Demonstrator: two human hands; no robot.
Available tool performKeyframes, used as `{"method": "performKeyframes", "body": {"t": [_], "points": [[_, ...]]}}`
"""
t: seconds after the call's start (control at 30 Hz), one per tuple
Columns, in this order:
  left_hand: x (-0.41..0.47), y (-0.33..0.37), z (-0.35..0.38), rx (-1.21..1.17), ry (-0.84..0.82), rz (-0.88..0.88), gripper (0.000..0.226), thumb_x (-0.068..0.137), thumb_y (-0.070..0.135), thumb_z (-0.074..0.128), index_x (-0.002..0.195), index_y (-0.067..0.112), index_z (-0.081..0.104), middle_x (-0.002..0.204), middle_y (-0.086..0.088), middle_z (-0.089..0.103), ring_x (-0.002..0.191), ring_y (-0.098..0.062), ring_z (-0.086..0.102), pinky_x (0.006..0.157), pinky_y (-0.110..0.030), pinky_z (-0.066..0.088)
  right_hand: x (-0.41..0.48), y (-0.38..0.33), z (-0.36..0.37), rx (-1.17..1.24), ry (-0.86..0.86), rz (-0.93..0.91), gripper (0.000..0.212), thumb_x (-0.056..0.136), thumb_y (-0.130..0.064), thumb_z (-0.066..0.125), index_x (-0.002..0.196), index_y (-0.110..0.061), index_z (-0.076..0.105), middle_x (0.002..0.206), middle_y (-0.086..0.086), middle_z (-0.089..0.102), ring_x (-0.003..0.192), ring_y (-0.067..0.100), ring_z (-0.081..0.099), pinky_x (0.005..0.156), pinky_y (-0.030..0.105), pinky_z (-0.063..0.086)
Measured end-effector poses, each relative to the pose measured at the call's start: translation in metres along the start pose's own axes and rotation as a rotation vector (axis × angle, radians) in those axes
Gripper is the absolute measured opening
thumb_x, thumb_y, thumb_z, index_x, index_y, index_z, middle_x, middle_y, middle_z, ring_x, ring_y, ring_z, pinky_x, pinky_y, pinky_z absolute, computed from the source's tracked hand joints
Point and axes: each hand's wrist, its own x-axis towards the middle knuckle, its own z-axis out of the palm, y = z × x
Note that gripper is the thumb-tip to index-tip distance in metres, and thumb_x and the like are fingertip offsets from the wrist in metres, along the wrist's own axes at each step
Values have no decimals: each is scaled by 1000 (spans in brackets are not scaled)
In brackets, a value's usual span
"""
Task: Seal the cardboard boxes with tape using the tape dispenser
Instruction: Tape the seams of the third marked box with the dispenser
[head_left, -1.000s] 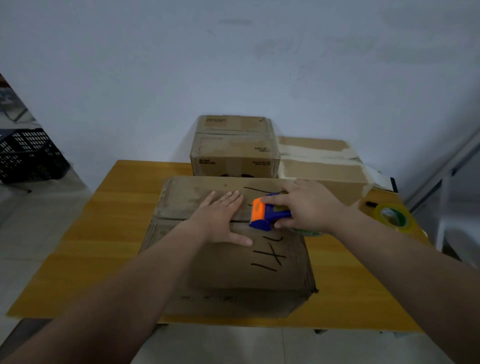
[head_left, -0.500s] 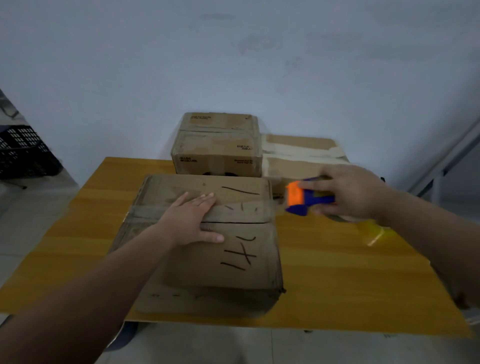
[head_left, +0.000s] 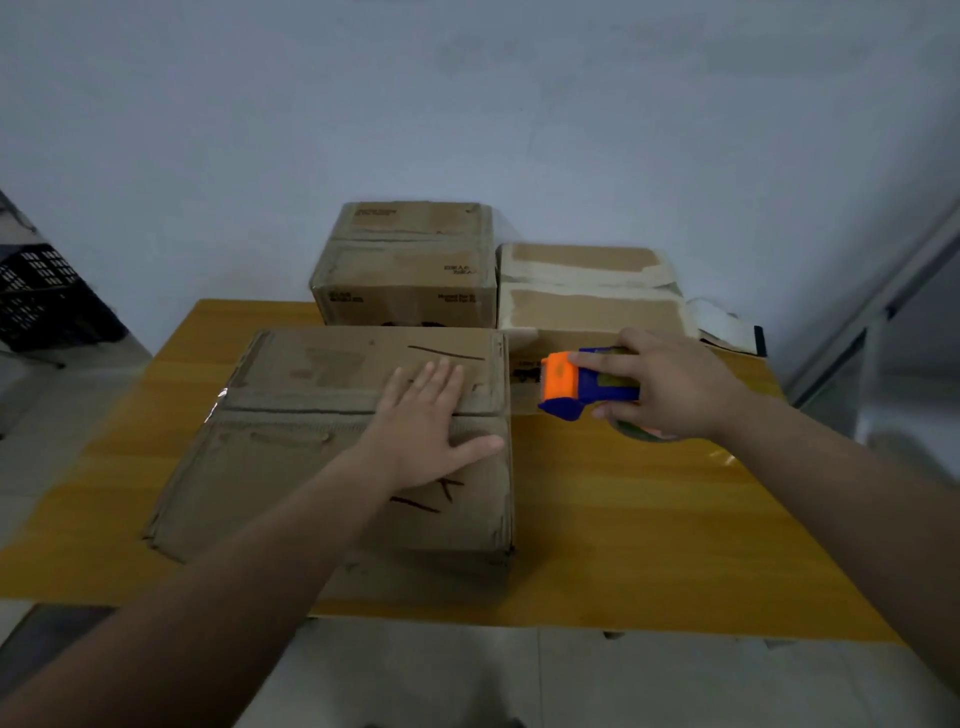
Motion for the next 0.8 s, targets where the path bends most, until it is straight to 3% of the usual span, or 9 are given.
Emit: {"method": "performKeyframes", "body": {"t": [0.1, 0.23, 0.43, 0.63, 0.7, 0.8], "points": [[18, 37, 5, -36, -39, 11, 115, 64, 93, 14, 150, 19, -7, 158, -4, -9, 144, -18, -9, 111, -41, -14, -3, 1, -2, 75, 36, -12, 76, 72, -75, 27, 141, -43, 35, 113, 4, 50, 92, 23, 51, 70, 28, 30], [34, 44, 6, 6, -16, -30, 97, 80, 70, 41, 150, 18, -1, 159, -5, -3, 145, -18, -4, 113, -42, -8, -1, 2, -5, 61, 42, -35, 77, 72, -75, 26, 141, -44, 34, 114, 4, 50, 94, 23, 51, 69, 28, 30], [36, 42, 15, 71, 5, -57, 86, 84, 63, 29, 149, 20, -7, 158, -3, -7, 144, -16, -7, 111, -46, -13, 1, 7, -2, -49, 19, -102, 73, 76, -70, 37, 144, -45, 27, 118, 4, 50, 99, 22, 49, 73, 27, 28], [38, 44, 20, 97, -27, -98, 83, 82, 61, 19, 148, 22, -13, 157, 1, -16, 143, -14, -13, 106, -49, -21, -26, 34, 7, -39, -43, -150, 77, 78, -59, 60, 141, -45, 17, 117, 10, 53, 96, 24, 52, 75, 32, 41], [37, 45, 19, 98, -45, -102, 82, 84, 60, 20, 148, 22, -14, 157, 1, -17, 143, -14, -14, 107, -50, -20, -28, 36, 11, -53, -42, -147, 76, 80, -54, 63, 142, -44, 20, 115, 9, 53, 94, 24, 52, 73, 31, 38], [35, 44, 17, 88, -56, -106, 81, 86, 59, 23, 148, 22, -15, 156, 1, -18, 143, -14, -15, 109, -52, -18, -24, 33, 16, -112, -89, -121, 72, 85, -59, 53, 144, -48, 12, 120, 4, 48, 98, 20, 47, 76, 27, 27]]}}
